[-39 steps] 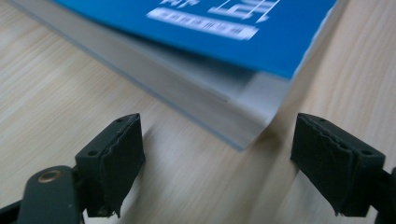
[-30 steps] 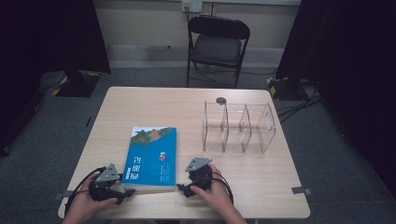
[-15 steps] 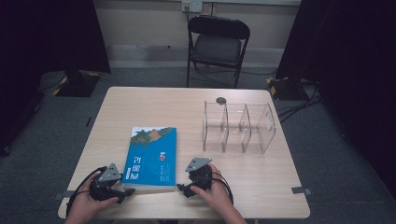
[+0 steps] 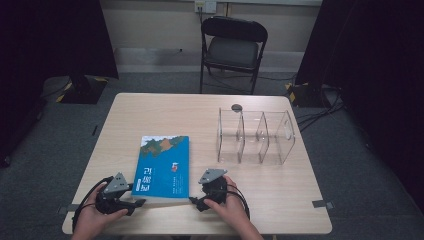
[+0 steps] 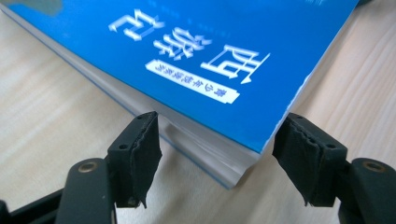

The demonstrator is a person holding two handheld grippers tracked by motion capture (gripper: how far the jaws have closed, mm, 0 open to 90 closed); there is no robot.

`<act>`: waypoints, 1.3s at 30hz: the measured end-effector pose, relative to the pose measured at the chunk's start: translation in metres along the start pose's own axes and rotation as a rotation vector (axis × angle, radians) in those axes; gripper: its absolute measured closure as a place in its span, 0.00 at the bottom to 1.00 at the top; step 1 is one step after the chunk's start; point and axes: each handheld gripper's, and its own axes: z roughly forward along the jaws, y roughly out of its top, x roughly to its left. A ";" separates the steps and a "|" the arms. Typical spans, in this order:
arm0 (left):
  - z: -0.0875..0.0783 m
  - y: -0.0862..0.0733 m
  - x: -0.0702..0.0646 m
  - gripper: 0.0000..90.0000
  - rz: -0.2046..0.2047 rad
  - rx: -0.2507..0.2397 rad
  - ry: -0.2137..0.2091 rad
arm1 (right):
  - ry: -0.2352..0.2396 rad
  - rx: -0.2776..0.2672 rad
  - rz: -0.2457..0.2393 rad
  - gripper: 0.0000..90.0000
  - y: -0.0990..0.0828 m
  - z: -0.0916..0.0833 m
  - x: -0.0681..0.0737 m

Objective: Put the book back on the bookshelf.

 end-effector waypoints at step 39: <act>-0.001 0.008 -0.002 0.29 0.020 -0.030 -0.004 | -0.012 0.001 0.003 0.13 0.000 -0.001 0.001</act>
